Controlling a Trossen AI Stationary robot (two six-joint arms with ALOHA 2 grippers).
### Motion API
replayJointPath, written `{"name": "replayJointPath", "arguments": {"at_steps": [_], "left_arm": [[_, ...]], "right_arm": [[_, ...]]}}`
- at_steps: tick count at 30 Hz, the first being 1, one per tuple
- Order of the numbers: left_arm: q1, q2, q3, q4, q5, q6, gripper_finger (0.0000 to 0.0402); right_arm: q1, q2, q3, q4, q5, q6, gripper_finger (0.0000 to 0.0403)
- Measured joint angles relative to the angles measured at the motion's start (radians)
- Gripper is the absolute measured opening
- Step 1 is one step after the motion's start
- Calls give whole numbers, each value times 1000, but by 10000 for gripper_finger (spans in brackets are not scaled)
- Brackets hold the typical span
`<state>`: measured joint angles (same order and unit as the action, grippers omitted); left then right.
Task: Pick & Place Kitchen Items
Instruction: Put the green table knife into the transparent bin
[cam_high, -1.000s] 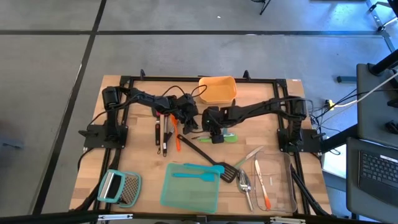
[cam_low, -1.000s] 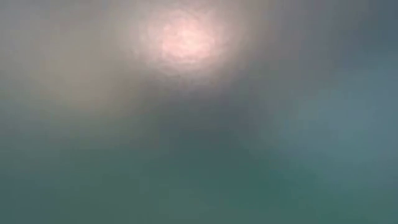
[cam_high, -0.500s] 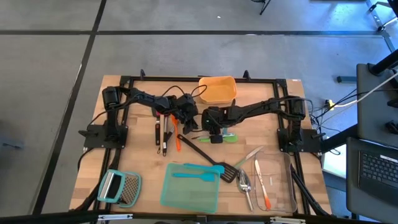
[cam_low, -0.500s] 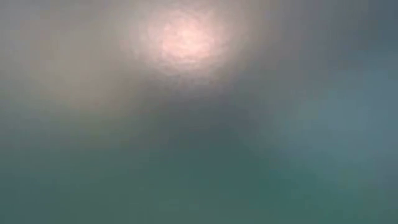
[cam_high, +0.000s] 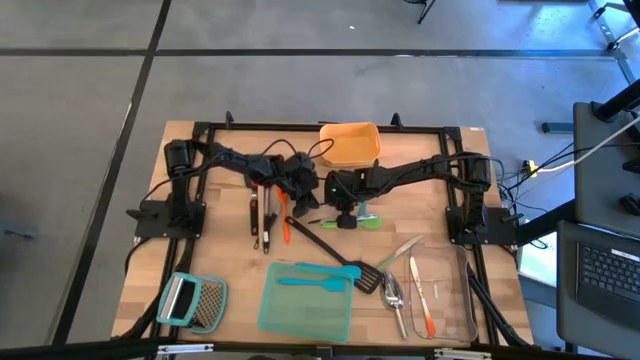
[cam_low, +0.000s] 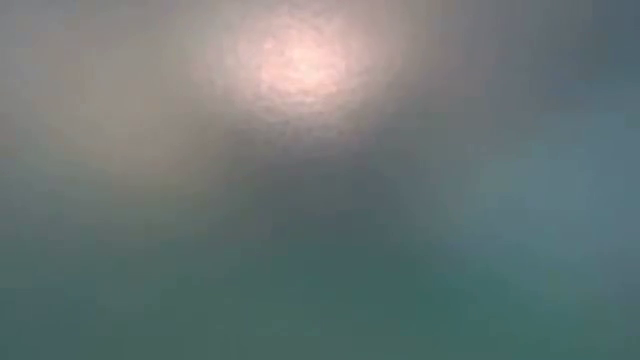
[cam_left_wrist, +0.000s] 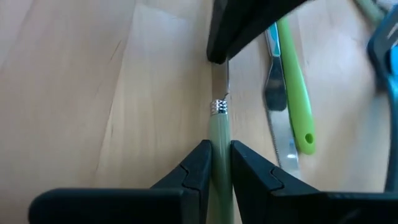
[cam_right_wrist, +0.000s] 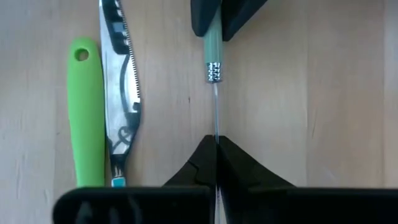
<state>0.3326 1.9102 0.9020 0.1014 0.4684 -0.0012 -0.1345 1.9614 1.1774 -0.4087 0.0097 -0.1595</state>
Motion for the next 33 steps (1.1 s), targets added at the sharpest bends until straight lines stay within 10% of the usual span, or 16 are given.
{"name": "replayJointPath", "arguments": {"at_steps": [12,33], "left_arm": [[-104,-20,0,-8,-280,205,105],[-107,-16,2,29,-319,135,132]], "right_arm": [[-1,-1,-3,15,-16,3,1],[11,-68,-7,49,-36,-7,0]]}}
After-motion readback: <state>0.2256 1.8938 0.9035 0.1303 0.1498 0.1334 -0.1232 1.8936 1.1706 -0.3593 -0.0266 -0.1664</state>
